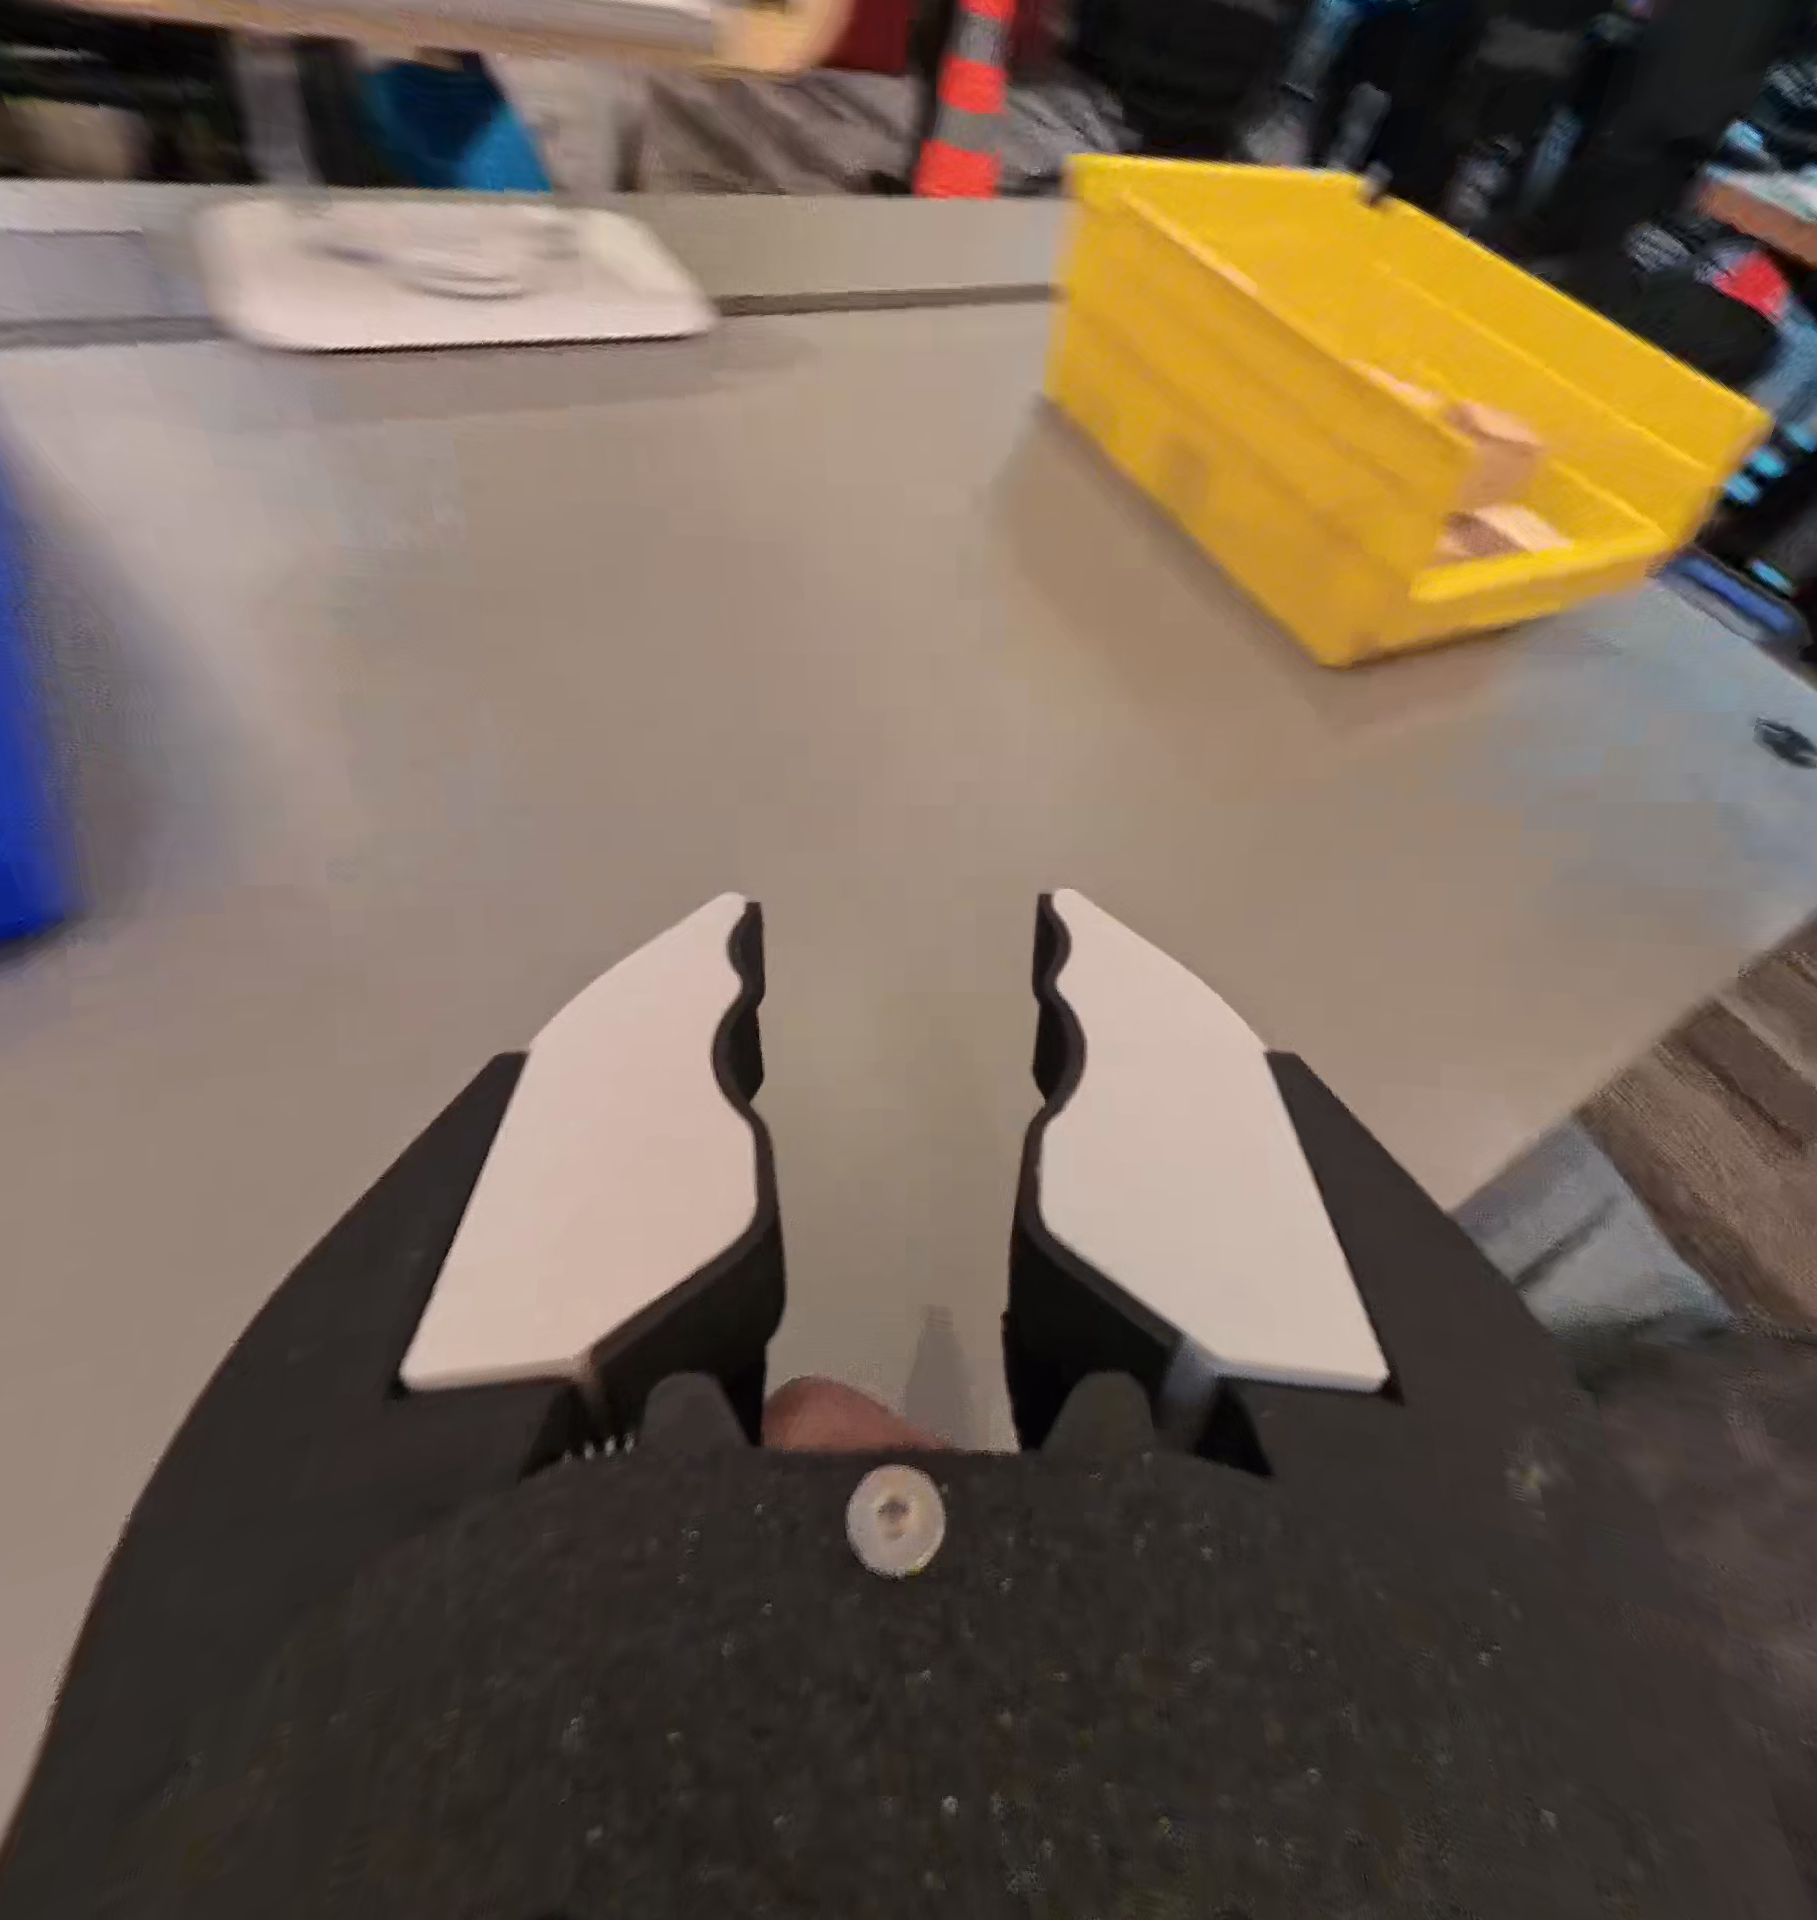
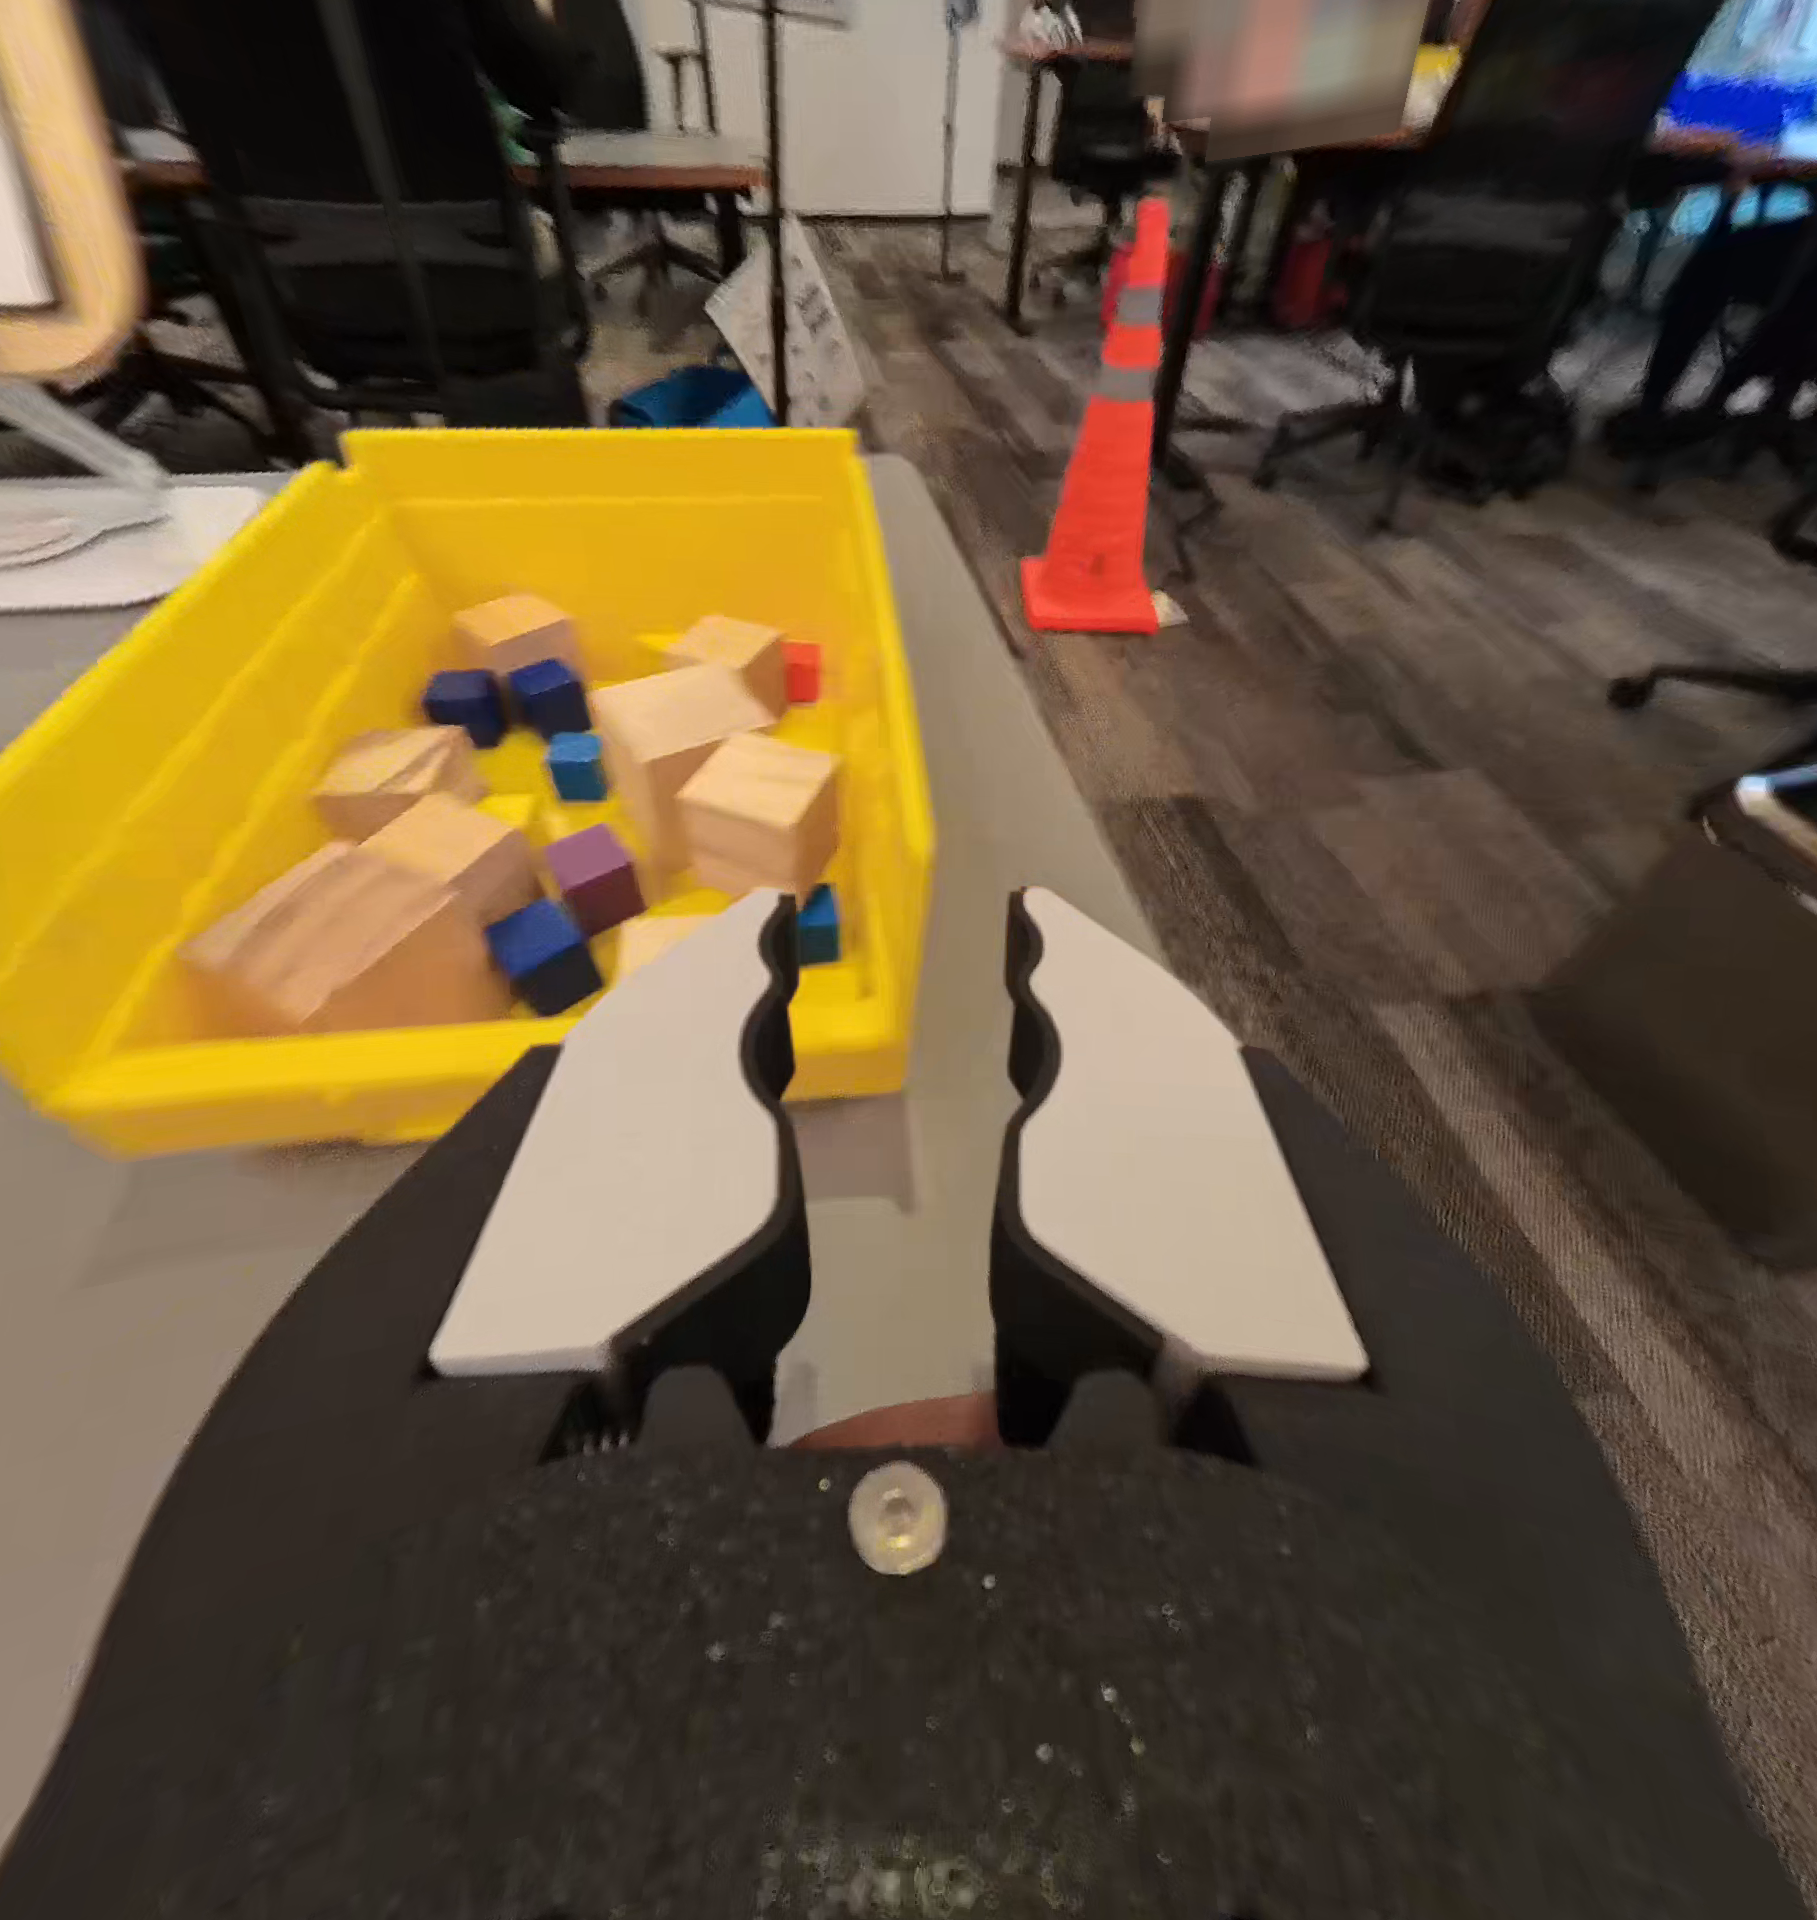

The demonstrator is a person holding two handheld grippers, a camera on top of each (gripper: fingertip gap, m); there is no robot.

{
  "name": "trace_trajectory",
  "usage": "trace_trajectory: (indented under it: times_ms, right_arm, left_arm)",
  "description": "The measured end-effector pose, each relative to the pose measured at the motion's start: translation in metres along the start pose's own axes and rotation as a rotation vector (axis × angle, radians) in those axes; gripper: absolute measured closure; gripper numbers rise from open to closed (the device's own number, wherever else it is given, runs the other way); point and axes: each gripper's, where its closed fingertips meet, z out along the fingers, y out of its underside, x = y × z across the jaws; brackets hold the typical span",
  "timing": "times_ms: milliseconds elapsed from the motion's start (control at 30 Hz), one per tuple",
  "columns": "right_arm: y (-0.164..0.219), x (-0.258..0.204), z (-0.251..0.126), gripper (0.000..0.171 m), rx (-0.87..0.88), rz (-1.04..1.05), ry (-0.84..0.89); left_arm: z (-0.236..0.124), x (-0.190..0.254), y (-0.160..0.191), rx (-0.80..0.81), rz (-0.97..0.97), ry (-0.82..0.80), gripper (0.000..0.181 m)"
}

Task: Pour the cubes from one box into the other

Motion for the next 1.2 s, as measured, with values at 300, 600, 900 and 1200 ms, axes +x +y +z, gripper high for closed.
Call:
trace_trajectory:
  times_ms: [300, 600, 900, 1200]
  right_arm:
    - [0.008, -0.004, 0.045, 0.113, -0.010, 0.100, -0.172]
    - [0.027, -0.018, 0.072, 0.168, -0.095, 0.115, -0.111]
    - [-0.001, -0.074, 0.045, 0.168, -0.036, 0.111, -0.095]
    - [-0.029, -0.264, 0.012, 0.168, 0.049, 0.072, -0.250]
  left_arm:
    - [0.208, 0.184, -0.035, -0.087, 0.107, 0.000, 0.120]
    - [0.260, 0.158, -0.046, -0.065, -0.056, -0.237, 0.173]
    - [0.210, 0.118, -0.059, -0.016, -0.055, -0.288, 0.178]
    - [0.082, -0.031, -0.073, 0.067, -0.043, -0.434, 0.178]
